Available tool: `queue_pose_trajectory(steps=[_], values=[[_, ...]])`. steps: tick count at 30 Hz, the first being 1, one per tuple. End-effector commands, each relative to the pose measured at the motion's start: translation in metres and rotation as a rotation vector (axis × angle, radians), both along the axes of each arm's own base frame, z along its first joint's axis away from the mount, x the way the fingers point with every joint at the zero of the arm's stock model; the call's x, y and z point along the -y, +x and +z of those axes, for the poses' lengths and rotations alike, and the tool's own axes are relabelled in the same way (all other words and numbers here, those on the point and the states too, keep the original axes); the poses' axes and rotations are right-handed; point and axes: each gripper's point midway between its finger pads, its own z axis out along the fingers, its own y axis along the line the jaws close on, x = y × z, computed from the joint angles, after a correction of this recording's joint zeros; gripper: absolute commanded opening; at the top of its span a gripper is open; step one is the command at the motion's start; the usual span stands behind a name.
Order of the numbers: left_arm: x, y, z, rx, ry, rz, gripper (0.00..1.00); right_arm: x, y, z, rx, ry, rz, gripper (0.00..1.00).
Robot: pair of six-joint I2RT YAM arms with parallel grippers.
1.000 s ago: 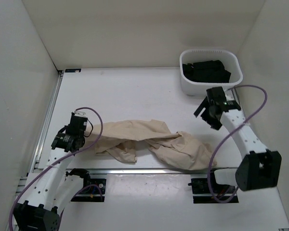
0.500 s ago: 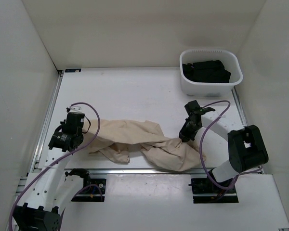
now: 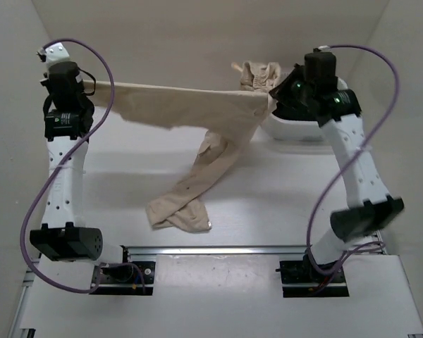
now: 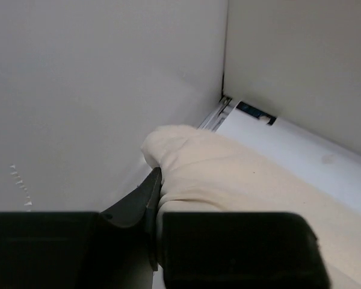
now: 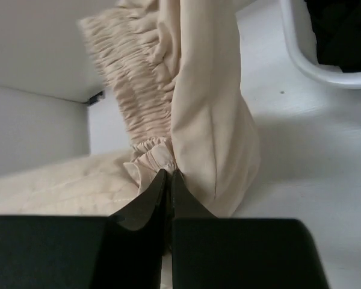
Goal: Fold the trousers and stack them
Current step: Flatten the trousers out
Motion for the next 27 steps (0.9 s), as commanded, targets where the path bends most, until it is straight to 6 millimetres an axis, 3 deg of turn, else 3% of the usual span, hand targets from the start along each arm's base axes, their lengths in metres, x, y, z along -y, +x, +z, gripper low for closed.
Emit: queue_pose_trajectory(steps=[1,2,3,4,5,6,7,8,9,10,11,12,13,14,16,17,20,23,27], values=[[-0.006,-0.031,0.055,0.157,0.004,0.018,0.14,0.043,-0.056,0.002,0.001,-0.022,-0.14,0.0],[-0.002,-0.031,0.029,0.098,-0.007,-0.009,0.14,0.049,-0.066,-0.013,-0.022,-0.024,-0.164,0.0],[0.0,-0.036,0.014,0.063,-0.013,-0.02,0.14,0.055,-0.08,-0.065,-0.13,-0.056,-0.183,0.0],[0.0,-0.043,-0.002,0.031,-0.016,-0.02,0.14,0.062,-0.099,-0.065,-0.114,-0.025,-0.214,0.0],[0.002,-0.061,-0.011,0.02,-0.017,-0.02,0.14,0.067,-0.111,-0.084,-0.149,-0.029,-0.235,0.0],[0.004,-0.069,-0.06,-0.092,-0.031,-0.029,0.14,0.071,-0.129,-0.091,-0.151,-0.012,-0.247,0.0],[0.007,-0.082,-0.084,-0.157,-0.042,-0.04,0.14,0.077,-0.15,-0.143,-0.271,-0.044,-0.261,0.0],[0.01,-0.095,-0.106,-0.214,-0.053,-0.052,0.14,0.076,-0.166,-0.165,-0.334,-0.029,-0.284,0.08],[0.02,-0.117,-0.14,-0.294,-0.086,-0.102,0.14,0.081,-0.184,-0.182,-0.369,-0.024,-0.301,0.2],[0.029,-0.132,-0.162,-0.369,-0.109,-0.137,0.14,0.083,-0.205,-0.208,-0.443,-0.043,-0.305,0.37],[0.035,-0.159,-0.192,-0.504,-0.143,-0.155,0.14,0.089,-0.237,-0.257,-0.572,-0.076,-0.32,0.73],[0.043,-0.177,-0.209,-0.551,-0.161,-0.183,0.14,0.094,-0.251,-0.269,-0.591,-0.074,-0.332,0.8],[0.048,-0.199,-0.249,-0.666,-0.196,-0.199,0.14,0.102,-0.265,-0.282,-0.632,-0.098,-0.354,0.84],[0.049,-0.213,-0.266,-0.713,-0.205,-0.196,0.14,0.108,-0.272,-0.288,-0.64,-0.122,-0.37,0.86],[0.055,-0.243,-0.301,-0.804,-0.236,-0.207,0.14,0.121,-0.268,-0.281,-0.565,-0.159,-0.399,0.86],[0.056,-0.251,-0.307,-0.822,-0.239,-0.206,0.14,0.121,-0.264,-0.273,-0.538,-0.153,-0.405,0.86],[0.06,-0.265,-0.319,-0.859,-0.261,-0.219,0.14,0.112,-0.244,-0.248,-0.441,-0.131,-0.352,0.86],[0.064,-0.27,-0.321,-0.87,-0.278,-0.235,0.14,0.099,-0.242,-0.254,-0.489,-0.149,-0.293,0.87],[0.064,-0.274,-0.325,-0.889,-0.282,-0.233,0.14,0.071,-0.216,-0.259,-0.458,-0.16,-0.194,0.92]])
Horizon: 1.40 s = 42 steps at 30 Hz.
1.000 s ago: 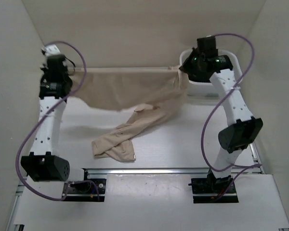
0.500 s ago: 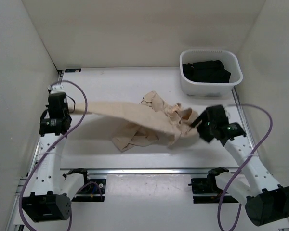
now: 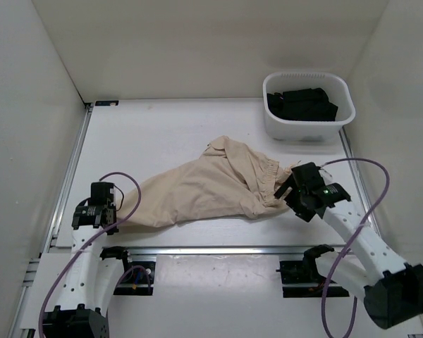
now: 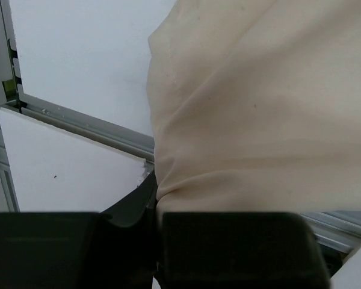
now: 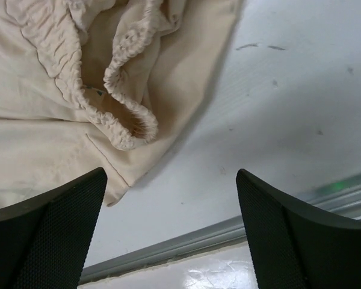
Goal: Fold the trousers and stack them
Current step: Flatten the trousers out
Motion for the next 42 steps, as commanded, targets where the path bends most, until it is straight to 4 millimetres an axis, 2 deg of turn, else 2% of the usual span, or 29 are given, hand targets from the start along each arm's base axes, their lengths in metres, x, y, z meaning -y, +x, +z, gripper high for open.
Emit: queue_pose_trajectory(steps=[1,5,7,9,10,11,12,13,14,15,17,18,20,21,22,24,26,27,29,30,32,34,35,36,37,38,39,41,42], values=[[0.004,-0.004,-0.004,-0.014,-0.024,-0.005,0.14,-0.023,0.029,0.004,0.057,-0.002,0.092,0.93],[-0.001,-0.005,-0.003,0.001,0.007,0.006,0.14,-0.032,0.04,-0.021,-0.066,-0.051,0.128,0.94],[-0.008,-0.007,-0.006,0.0,0.046,0.022,0.14,-0.037,0.05,-0.027,-0.073,-0.045,0.132,0.91],[-0.015,-0.002,-0.003,0.045,0.087,0.04,0.14,-0.038,0.055,-0.04,-0.107,-0.068,0.128,0.72],[-0.017,0.0,-0.001,0.055,0.102,0.046,0.14,-0.039,0.064,-0.038,-0.086,-0.075,0.121,0.61],[-0.022,0.002,0.0,0.078,0.131,0.06,0.14,-0.031,0.073,-0.039,-0.091,-0.117,0.093,0.13],[-0.025,0.004,0.003,0.09,0.148,0.068,0.14,-0.025,0.078,-0.031,-0.079,-0.14,0.071,0.13],[-0.031,0.008,0.006,0.12,0.182,0.087,0.14,-0.024,0.09,-0.011,-0.04,-0.156,0.046,0.0],[-0.034,0.01,0.009,0.134,0.201,0.097,0.14,-0.01,0.078,-0.007,-0.095,-0.219,0.033,0.0],[-0.037,0.012,0.011,0.149,0.216,0.106,0.14,0.008,0.077,0.01,-0.064,-0.279,-0.028,0.0],[-0.042,0.015,0.017,0.18,0.248,0.125,0.14,0.035,0.064,0.03,-0.065,-0.313,-0.116,0.0],[-0.042,0.017,0.018,0.189,0.248,0.127,0.14,0.049,0.048,0.049,-0.041,-0.313,-0.151,0.0],[-0.046,0.018,0.019,0.206,0.268,0.14,0.14,0.081,0.037,0.074,0.018,-0.332,-0.248,0.0],[-0.046,0.02,0.015,0.221,0.268,0.142,0.14,0.091,0.027,0.096,0.088,-0.326,-0.278,0.0],[-0.048,0.019,0.014,0.229,0.282,0.15,0.14,0.101,0.026,0.118,0.145,-0.333,-0.308,0.0],[-0.049,0.018,0.005,0.227,0.291,0.155,0.14,0.112,0.015,0.139,0.161,-0.351,-0.336,0.0],[-0.051,0.019,0.003,0.233,0.299,0.161,0.14,0.114,0.015,0.158,0.171,-0.352,-0.344,0.0],[-0.051,0.021,0.004,0.245,0.299,0.162,0.14,0.115,0.011,0.159,0.145,-0.361,-0.338,0.0],[-0.051,0.025,0.009,0.265,0.299,0.165,0.14,0.118,0.016,0.166,0.153,-0.383,-0.338,0.0],[-0.052,0.026,0.014,0.276,0.306,0.172,0.14,0.116,0.026,0.167,0.175,-0.381,-0.336,0.0],[-0.053,0.028,0.015,0.285,0.306,0.173,0.14,0.118,0.039,0.161,0.158,-0.407,-0.31,0.0],[-0.054,0.027,0.016,0.285,0.314,0.178,0.14,0.127,0.052,0.137,0.078,-0.417,-0.321,0.02],[-0.054,0.027,0.017,0.298,0.314,0.18,0.14,0.131,0.054,0.124,0.028,-0.426,-0.288,0.15],[-0.055,0.027,0.02,0.31,0.322,0.187,0.14,0.146,0.054,0.108,-0.026,-0.402,-0.308,0.3],[-0.055,0.024,0.018,0.296,0.322,0.184,0.14,0.146,0.061,0.075,-0.1,-0.345,-0.269,0.47],[-0.055,0.022,0.019,0.295,0.322,0.184,0.14,0.127,0.064,0.057,-0.137,-0.187,-0.188,0.59],[-0.054,0.019,0.017,0.28,0.322,0.182,0.14,0.134,0.058,0.046,-0.188,-0.141,-0.175,0.74],[-0.054,0.012,0.02,0.258,0.323,0.178,0.14,0.129,0.047,0.033,-0.269,-0.104,-0.13,0.81],[-0.052,0.01,0.018,0.241,0.314,0.17,0.14,0.132,0.042,0.037,-0.269,-0.121,-0.137,0.85]])
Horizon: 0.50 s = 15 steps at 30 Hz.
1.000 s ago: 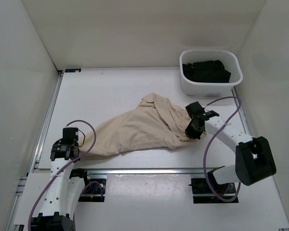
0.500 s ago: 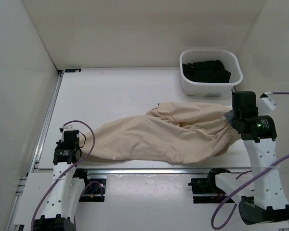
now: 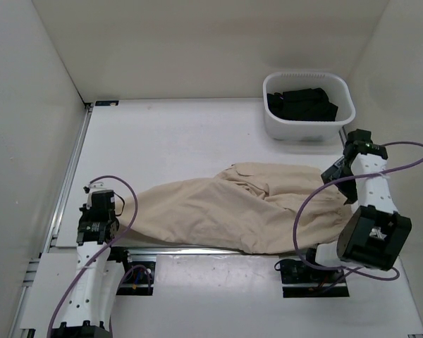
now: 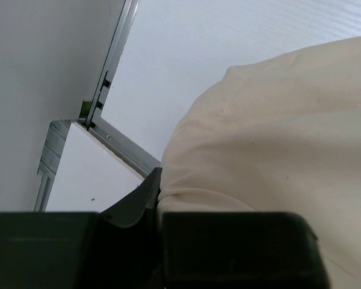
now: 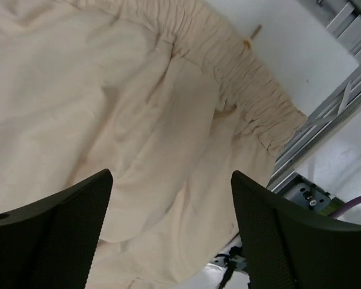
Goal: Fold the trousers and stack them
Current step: Flatten the trousers out
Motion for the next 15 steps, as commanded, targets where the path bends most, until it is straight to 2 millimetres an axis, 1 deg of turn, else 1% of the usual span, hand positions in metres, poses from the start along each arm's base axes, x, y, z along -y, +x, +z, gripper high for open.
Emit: queue_pose_trajectory(steps=[1,2,3,6,7,9,10,12,13,14,15], values=[[-0.001,-0.007,0.014,-0.006,0.008,0.01,0.14,-0.014,-0.016,0.012,0.022,0.061,0.124,0.87],[-0.001,-0.008,0.016,-0.009,0.008,0.01,0.14,-0.013,-0.025,0.013,0.015,0.042,0.117,0.87],[-0.001,-0.013,0.014,-0.035,0.006,0.01,0.14,-0.011,-0.037,0.012,0.019,0.029,0.083,0.89],[0.002,-0.014,0.012,-0.054,-0.011,-0.001,0.14,-0.013,-0.062,0.003,-0.023,0.018,0.038,0.89],[0.002,-0.013,0.014,-0.054,-0.011,-0.001,0.14,-0.016,-0.076,-0.011,-0.08,0.03,0.018,0.89],[0.003,-0.012,0.014,-0.054,-0.019,-0.007,0.14,-0.018,-0.094,-0.021,-0.11,0.037,-0.034,0.9],[0.003,-0.012,0.014,-0.054,-0.019,-0.007,0.14,-0.018,-0.108,-0.034,-0.143,0.055,-0.103,0.92],[0.004,-0.008,0.019,-0.041,-0.025,-0.012,0.14,-0.011,-0.113,-0.042,-0.128,0.03,-0.17,0.92],[0.004,-0.01,0.018,-0.05,-0.026,-0.012,0.14,-0.007,-0.114,-0.046,-0.121,0.022,-0.219,0.92],[0.006,-0.01,0.016,-0.062,-0.036,-0.018,0.14,-0.006,-0.113,-0.049,-0.112,0.021,-0.228,0.92],[0.006,-0.01,0.016,-0.062,-0.036,-0.018,0.14,-0.003,-0.111,-0.057,-0.136,0.013,-0.241,0.92]])
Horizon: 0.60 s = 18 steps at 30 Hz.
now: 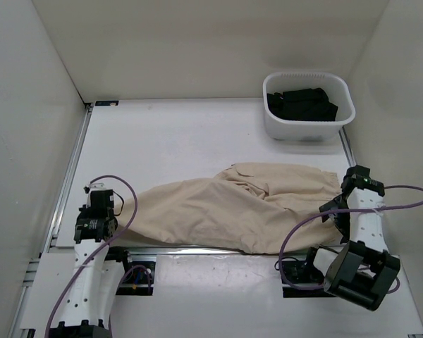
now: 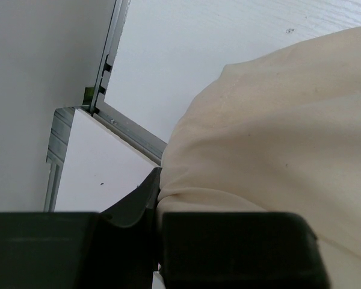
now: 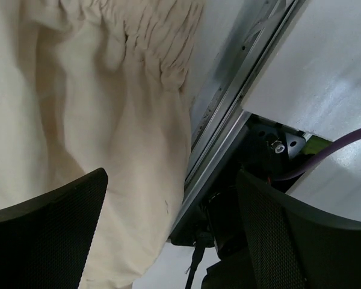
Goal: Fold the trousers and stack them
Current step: Flatten the trousers out
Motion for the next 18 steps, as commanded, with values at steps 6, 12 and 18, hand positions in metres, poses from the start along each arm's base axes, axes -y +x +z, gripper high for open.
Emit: queue_pose_trajectory(steps=[6,12,18], values=[[0.004,0.006,0.006,0.006,-0.027,-0.013,0.14,0.017,0.016,-0.043,-0.054,-0.046,-0.112,0.88],[0.001,0.03,-0.001,0.066,-0.014,-0.008,0.14,0.015,0.042,-0.065,-0.035,0.019,-0.088,0.0],[-0.023,0.184,0.136,0.364,-0.019,0.022,0.14,0.016,0.187,0.076,0.429,0.092,-0.046,0.0]])
